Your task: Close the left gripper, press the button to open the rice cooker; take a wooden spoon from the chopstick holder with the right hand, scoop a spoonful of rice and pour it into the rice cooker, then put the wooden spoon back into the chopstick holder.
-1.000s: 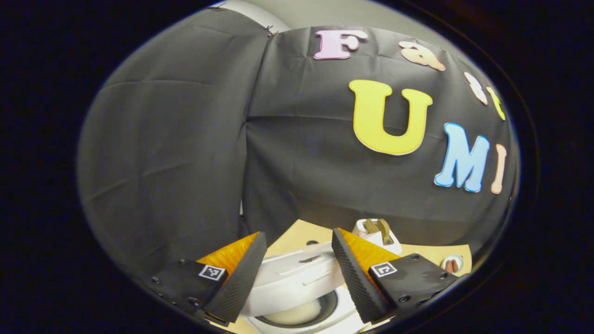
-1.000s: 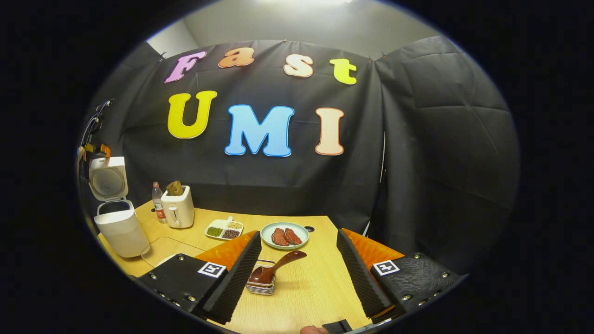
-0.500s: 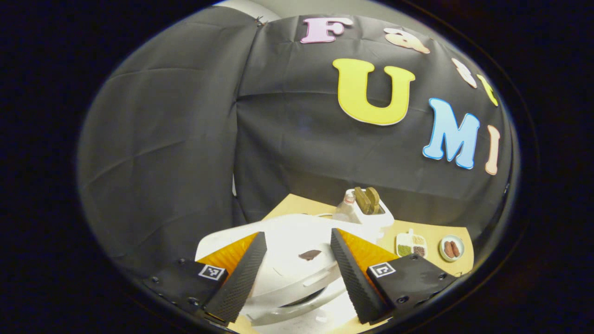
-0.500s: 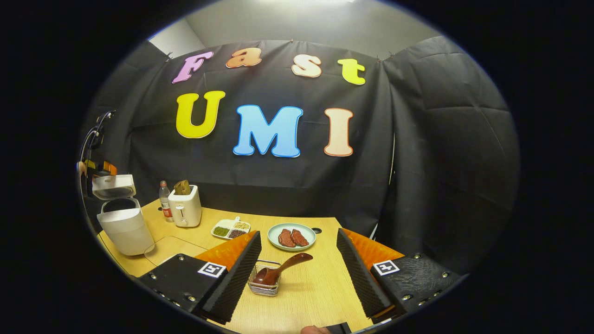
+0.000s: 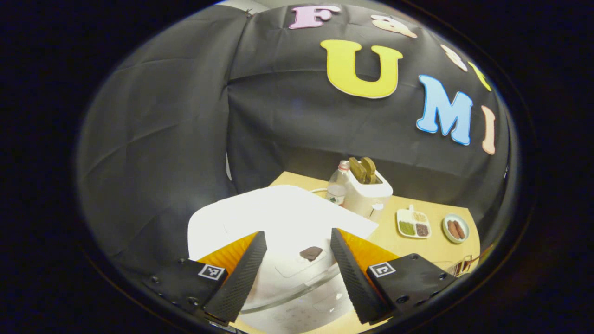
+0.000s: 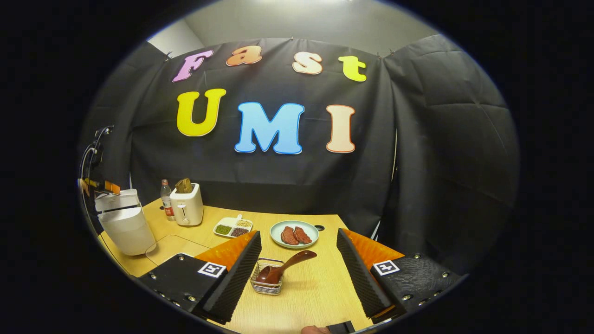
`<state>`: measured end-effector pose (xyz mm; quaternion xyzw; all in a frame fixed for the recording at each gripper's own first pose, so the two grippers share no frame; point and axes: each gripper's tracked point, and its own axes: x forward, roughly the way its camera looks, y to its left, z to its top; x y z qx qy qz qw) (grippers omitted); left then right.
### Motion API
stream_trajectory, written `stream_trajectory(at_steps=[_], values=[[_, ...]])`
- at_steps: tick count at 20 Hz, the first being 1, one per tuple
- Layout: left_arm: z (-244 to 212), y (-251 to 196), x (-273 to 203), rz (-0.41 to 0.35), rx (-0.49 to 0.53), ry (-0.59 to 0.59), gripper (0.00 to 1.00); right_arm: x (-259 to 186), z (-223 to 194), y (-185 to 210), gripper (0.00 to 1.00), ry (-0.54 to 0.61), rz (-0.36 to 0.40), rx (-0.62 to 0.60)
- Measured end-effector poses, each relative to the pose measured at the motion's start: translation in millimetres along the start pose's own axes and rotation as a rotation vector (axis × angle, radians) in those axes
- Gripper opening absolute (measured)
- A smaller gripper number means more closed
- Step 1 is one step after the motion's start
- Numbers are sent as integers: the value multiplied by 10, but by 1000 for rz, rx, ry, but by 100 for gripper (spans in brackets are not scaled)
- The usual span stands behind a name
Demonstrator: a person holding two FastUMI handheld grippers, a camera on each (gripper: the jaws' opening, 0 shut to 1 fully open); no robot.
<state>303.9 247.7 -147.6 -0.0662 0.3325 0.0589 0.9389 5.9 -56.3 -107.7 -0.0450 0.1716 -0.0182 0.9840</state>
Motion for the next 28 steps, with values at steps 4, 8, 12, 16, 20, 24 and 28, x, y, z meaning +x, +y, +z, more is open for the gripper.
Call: stream_trajectory(at_steps=[4, 8, 12, 16, 20, 24, 28], values=[[-190, -21, 37, 2, 42, 28, 97, 8, -64, 51, 99, 19, 10, -8], [-297, -15, 91, 10, 74, 37, 98, -7, -45, 87, 100, 16, 13, -25], [-292, 0, 33, 4, 22, 9, 99, -7, -45, 176, 99, 16, 21, -13], [-250, -75, 9, -42, 51, -32, 98, -43, 142, 285, 99, -9, 36, -6], [150, -209, -420, -94, 60, -183, 98, -78, 414, 436, 99, -59, 63, 8], [516, -532, -1071, -168, 112, -347, 99, -107, 663, 635, 99, -105, 92, 32], [682, -823, -1662, -239, 105, -446, 99, -194, 824, 858, 96, -149, 130, 48]])
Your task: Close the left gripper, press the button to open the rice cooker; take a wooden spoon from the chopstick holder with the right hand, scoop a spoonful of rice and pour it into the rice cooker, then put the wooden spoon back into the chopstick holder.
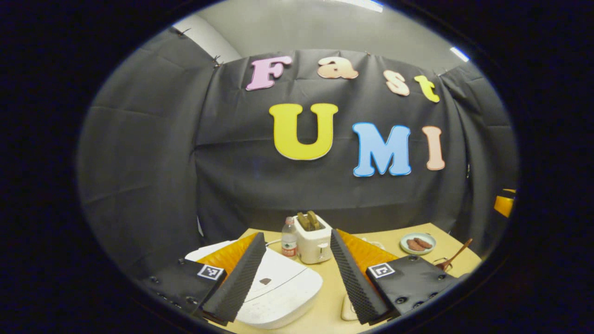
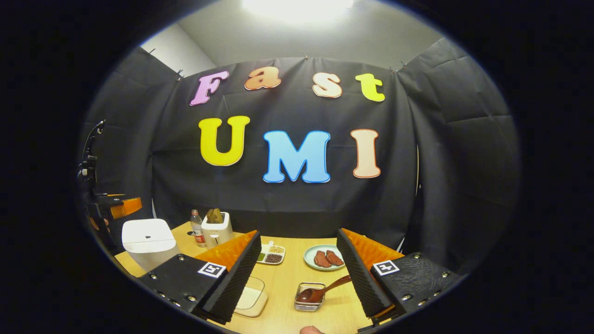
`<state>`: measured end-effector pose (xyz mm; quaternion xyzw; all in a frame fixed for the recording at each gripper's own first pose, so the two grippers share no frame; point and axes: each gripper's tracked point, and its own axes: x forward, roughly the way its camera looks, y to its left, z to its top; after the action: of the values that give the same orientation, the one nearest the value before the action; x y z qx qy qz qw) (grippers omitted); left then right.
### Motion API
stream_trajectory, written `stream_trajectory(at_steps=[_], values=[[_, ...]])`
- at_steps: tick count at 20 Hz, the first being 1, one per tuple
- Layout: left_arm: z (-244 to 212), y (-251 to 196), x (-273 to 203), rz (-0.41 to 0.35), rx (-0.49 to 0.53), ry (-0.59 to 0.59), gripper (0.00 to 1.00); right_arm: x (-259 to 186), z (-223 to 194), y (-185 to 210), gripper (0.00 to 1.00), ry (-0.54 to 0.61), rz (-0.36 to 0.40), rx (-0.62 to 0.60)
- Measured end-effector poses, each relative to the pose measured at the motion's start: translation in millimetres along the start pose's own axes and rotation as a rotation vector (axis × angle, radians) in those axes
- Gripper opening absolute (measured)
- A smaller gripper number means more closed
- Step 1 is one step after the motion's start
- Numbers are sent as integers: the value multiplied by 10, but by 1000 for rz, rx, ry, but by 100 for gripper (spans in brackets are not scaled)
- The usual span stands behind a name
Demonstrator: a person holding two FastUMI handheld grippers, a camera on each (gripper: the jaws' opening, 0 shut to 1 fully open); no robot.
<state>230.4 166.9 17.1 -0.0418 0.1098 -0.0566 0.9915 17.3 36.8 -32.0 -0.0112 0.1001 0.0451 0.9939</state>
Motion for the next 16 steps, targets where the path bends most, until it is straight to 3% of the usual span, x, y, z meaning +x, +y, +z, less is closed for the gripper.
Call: stream_trajectory(at_steps=[7, 16], values=[[423, -271, -629, -16, 39, -181, 97, -62, -9, 313, 99, -37, 45, 32], [478, -319, -754, 3, 52, -206, 97, -7, 91, 455, 99, -63, 86, 50]])
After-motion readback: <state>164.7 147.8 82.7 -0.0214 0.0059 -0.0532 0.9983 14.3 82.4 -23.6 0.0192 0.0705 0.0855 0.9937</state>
